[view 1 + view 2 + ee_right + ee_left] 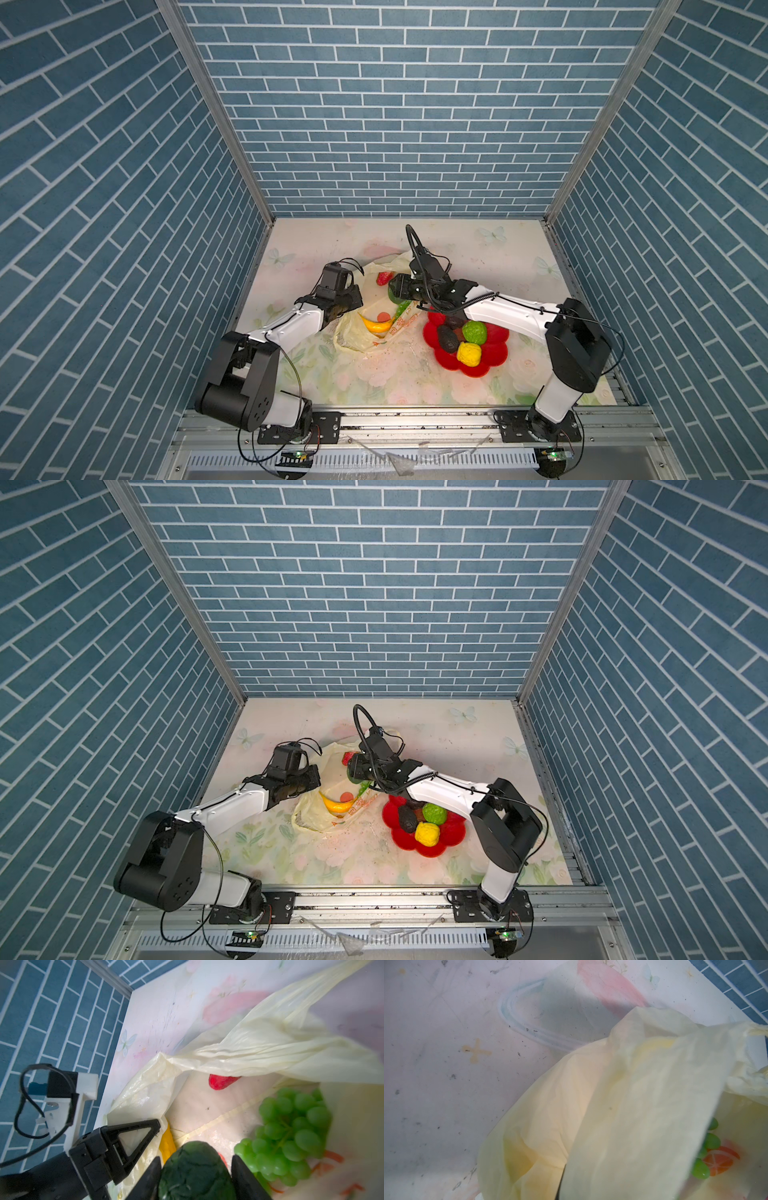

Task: Take the fake fruits out of the plastic bag
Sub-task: 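Lift the dark green fruit out and carry it over the red plate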

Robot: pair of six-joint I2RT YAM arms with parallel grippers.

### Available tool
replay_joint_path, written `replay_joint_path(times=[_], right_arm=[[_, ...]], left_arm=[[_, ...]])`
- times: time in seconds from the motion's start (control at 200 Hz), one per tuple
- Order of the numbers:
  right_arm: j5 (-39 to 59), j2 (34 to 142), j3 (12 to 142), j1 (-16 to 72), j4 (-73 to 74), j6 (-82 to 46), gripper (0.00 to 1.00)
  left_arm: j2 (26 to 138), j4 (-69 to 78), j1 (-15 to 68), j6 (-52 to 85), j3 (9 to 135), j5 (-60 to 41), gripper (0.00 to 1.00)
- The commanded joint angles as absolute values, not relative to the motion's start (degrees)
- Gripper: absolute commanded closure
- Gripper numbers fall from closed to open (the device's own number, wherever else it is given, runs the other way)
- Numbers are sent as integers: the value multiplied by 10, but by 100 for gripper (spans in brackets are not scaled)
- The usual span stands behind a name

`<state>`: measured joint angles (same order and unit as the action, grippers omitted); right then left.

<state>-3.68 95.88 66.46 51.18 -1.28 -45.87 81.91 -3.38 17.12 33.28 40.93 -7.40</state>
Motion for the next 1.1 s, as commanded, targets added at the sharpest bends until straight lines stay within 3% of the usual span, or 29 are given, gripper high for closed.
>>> replay_joint_path(times=[0.0, 0.5, 0.885, 1.095], right_arm=[[-116, 903, 624, 503, -28, -408, 48], [-288, 712, 483, 451, -195, -402, 48], [-336, 604, 411, 451, -328, -505, 48], [-333, 576, 384, 468, -401, -623, 48]], left_arm=[[824, -14, 160, 303, 411, -72, 100], [820, 21, 154, 280, 388, -73, 100], [823, 23, 153, 279, 386, -72, 100], [821, 23, 153, 279, 384, -69, 100]])
